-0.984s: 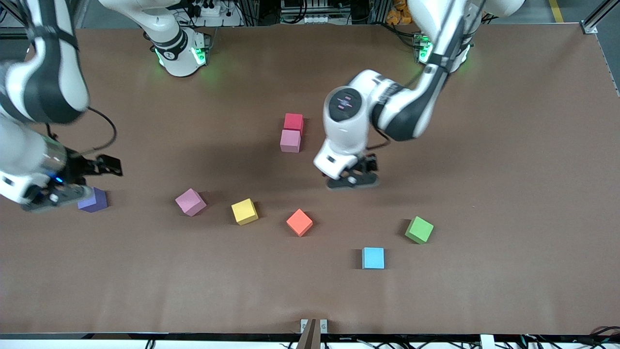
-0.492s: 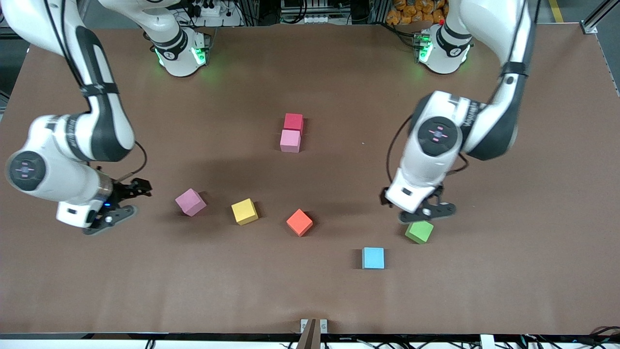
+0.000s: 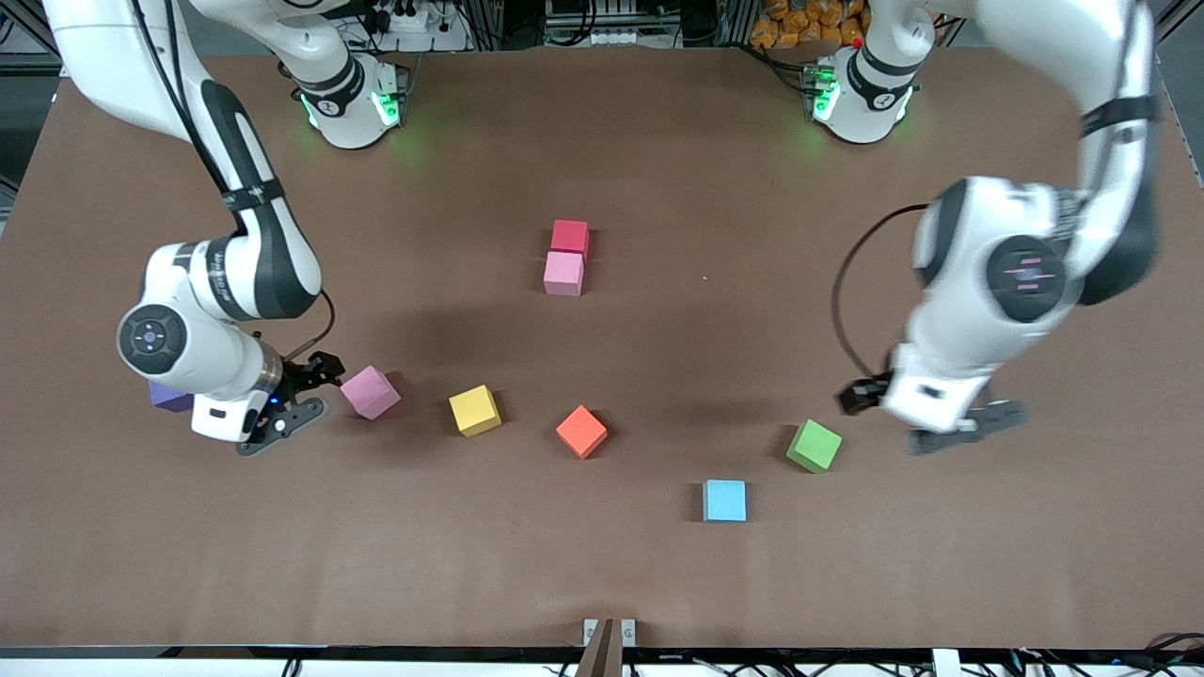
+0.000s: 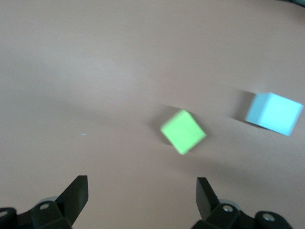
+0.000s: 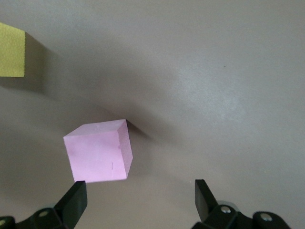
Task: Arrange blocks into number 1
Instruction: 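Raise the left gripper away while the right gripper reaches the pink cube, then lower the right gripper and grasp the pink cube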
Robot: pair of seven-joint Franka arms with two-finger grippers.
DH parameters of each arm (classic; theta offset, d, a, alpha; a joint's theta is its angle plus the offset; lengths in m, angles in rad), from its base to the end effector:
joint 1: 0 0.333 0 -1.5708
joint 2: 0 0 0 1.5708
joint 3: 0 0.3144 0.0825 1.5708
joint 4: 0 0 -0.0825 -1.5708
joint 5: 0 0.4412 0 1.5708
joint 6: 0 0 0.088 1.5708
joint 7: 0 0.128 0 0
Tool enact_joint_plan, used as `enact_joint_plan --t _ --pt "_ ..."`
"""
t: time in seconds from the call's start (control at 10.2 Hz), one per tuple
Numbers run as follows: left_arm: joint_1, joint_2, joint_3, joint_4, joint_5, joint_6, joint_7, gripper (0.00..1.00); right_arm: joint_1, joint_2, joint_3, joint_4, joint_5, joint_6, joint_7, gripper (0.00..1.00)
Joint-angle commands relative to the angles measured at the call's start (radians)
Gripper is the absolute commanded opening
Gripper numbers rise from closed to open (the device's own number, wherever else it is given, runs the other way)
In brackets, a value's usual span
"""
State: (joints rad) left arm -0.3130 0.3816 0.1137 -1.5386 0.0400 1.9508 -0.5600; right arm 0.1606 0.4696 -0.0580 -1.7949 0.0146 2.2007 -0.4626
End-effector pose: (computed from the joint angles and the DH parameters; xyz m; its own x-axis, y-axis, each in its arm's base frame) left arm 0.7127 -0.1492 0.3971 0.9418 0.3288 0.0694 0.3325 -0.9417 -0.0507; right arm 0.6837 0.0726 0.2245 0.8444 0.5319 -0.0630 0.5321 -0.8465 -0.0146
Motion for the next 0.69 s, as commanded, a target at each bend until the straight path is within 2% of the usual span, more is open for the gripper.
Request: enact_joint_plan --t 0.0,0.2,0.3,0.59 --pt "0.057 -0.16 -0.012 -0.189 -0.023 0.022 0.037 1.0 -0.004 0.021 0.02 -0.035 0.007 0.069 0.007 1.0" --pt "0.067 -0.3 -0.012 -0.357 -0.02 0.089 0.122 1.0 -0.003 0.03 0.024 -0.084 0.098 0.137 0.015 1.0" --pt "0.089 -0.337 -0.026 -0.389 -0.022 0.089 0.208 1.0 0.005 0.033 0.026 -0.112 0.099 0.183 0.013 1.0" --pt "0.153 -0.355 -0.132 -0.381 -0.022 0.079 0.372 1.0 0.011 0.043 0.032 -0.119 0.1 0.192 0.013 1.0"
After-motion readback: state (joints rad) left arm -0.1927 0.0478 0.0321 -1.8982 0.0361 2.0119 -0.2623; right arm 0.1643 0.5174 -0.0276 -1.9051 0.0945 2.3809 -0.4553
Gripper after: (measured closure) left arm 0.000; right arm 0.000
